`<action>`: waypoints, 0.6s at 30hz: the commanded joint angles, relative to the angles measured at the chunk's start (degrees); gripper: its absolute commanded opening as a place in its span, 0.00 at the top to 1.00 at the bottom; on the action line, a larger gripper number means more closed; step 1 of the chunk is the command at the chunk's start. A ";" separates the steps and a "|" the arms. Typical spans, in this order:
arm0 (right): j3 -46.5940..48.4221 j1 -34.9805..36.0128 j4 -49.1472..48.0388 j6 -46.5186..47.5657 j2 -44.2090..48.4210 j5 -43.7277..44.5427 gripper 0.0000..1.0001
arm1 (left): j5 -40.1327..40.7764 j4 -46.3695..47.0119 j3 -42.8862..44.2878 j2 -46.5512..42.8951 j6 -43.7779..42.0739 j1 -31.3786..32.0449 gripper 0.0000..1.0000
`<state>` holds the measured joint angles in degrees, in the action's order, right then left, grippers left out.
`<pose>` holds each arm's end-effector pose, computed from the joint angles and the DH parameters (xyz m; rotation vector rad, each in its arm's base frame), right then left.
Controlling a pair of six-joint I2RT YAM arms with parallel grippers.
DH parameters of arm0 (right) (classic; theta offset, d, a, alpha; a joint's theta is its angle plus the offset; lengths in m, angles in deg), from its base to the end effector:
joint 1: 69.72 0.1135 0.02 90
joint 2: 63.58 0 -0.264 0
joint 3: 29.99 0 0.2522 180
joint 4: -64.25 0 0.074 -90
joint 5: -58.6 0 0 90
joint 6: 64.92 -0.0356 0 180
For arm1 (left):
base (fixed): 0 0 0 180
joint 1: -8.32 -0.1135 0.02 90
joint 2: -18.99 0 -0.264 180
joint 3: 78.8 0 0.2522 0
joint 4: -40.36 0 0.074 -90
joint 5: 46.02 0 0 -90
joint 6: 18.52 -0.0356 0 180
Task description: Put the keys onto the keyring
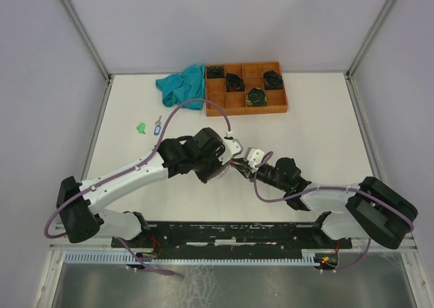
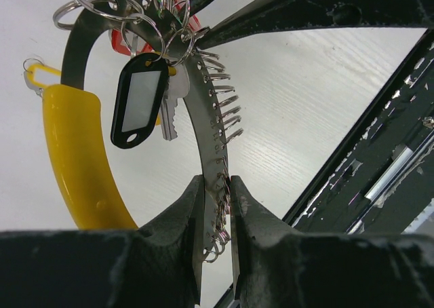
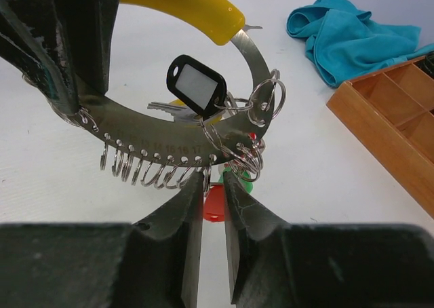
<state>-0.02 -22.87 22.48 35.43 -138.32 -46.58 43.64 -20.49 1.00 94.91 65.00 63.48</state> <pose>0.1558 0.1798 0.1849 -0.9758 1.3526 0.7011 0.1524 -0.2194 0.2947 1.3340 2.2315 -0.3247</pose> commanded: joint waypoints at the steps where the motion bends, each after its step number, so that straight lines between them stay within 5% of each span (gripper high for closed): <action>1: 2.25 0.33 -3.04 -0.74 -0.22 0.35 0.76 | -1.73 2.53 1.85 -2.18 -2.95 0.23 0.97; 12: 0.78 0.30 4.45 0.99 6.63 5.05 0.91 | 0.60 3.02 1.13 -2.71 -2.12 0.19 0.97; 15: 2.05 0.28 10.35 0.99 8.79 2.14 0.85 | 0.64 3.12 1.04 -2.46 -1.96 0.21 0.97; 18: 1.11 0.35 12.26 1.22 11.89 2.16 0.66 | 1.42 3.08 0.54 -2.27 -1.90 0.16 0.97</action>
<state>0.15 -22.82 31.03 35.91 -130.30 -43.83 43.94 -19.84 1.00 94.25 65.00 63.48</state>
